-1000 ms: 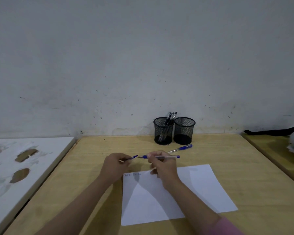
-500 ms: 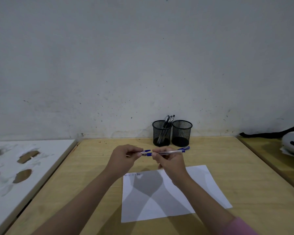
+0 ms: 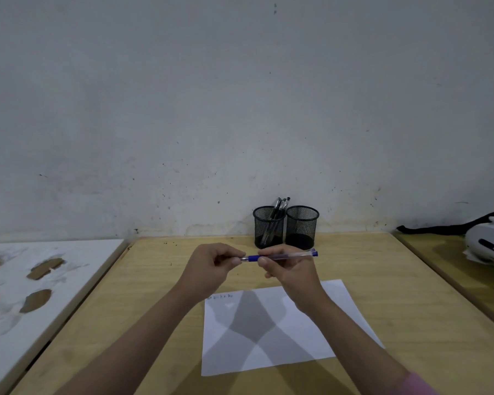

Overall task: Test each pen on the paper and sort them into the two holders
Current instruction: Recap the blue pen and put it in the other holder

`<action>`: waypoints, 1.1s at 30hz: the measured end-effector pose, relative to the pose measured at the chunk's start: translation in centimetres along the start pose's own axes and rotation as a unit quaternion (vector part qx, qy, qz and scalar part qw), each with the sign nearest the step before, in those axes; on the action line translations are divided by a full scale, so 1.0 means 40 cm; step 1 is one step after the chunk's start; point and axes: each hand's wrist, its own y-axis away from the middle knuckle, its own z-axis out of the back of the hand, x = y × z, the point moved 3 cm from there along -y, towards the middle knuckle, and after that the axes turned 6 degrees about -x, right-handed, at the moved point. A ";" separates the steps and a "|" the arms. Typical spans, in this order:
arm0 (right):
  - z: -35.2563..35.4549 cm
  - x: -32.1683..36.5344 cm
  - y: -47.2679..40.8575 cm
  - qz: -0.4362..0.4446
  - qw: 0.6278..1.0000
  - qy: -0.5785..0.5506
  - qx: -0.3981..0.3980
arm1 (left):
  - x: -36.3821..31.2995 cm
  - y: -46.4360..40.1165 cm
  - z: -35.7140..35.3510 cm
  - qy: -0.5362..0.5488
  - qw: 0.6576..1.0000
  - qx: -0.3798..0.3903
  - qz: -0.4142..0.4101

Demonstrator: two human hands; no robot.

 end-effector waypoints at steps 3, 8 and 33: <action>0.000 0.018 0.009 0.015 1.000 -0.018 0.007 | -0.014 0.006 0.005 0.017 1.000 0.006 -0.005; -0.005 0.033 0.020 0.029 0.999 -0.019 0.012 | -0.019 0.013 0.008 0.027 0.999 0.021 -0.022; 0.221 0.089 -0.216 0.191 0.931 0.281 -0.134 | -0.047 -0.217 -0.235 -0.071 0.991 -0.034 -0.113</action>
